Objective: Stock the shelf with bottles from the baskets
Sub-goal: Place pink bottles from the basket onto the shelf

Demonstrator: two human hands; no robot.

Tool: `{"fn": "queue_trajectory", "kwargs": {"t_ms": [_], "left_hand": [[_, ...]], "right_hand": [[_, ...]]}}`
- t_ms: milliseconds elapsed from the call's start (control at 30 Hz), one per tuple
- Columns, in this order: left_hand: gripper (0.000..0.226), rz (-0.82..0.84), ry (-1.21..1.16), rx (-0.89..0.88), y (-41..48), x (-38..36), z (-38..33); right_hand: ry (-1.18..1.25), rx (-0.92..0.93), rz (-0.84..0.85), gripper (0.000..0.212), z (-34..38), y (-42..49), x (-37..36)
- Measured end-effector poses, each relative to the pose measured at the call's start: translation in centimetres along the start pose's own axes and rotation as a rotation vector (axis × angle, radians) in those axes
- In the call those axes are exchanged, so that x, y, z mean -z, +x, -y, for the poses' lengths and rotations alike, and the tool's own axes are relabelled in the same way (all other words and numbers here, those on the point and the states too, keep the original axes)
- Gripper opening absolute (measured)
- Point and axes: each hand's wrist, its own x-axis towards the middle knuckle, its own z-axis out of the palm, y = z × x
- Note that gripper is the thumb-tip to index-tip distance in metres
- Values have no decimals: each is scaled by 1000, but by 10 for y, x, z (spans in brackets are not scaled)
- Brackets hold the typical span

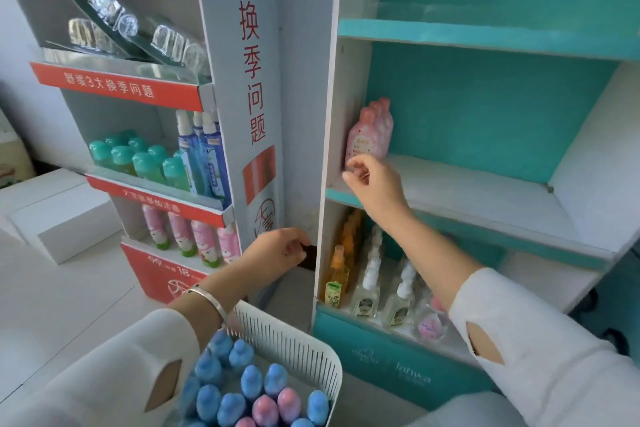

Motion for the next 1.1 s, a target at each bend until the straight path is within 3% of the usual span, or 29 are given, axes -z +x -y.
{"fn": "queue_trajectory", "kwargs": {"t_ms": [233,633,867,967,1100], "left_hand": [[23,-30,48,166,-53,-12,51],[26,112,49,386,-73,-105,150],[28,230,168,440,-71,-159,187],[27,274,268,419,-75,-171,201],[27,343,282,463,-86,-180,222]], "right_hand": [[-41,-43,583,23,8,-85,-68],[-256,-143,1121,24,-41,-146,-207],[-418,-254,1224,10,-80,-187,-269],[-430,-305,1210,28,-90,-202,-289],[-467,-266,1217,36,-99,-220,-309]]}}
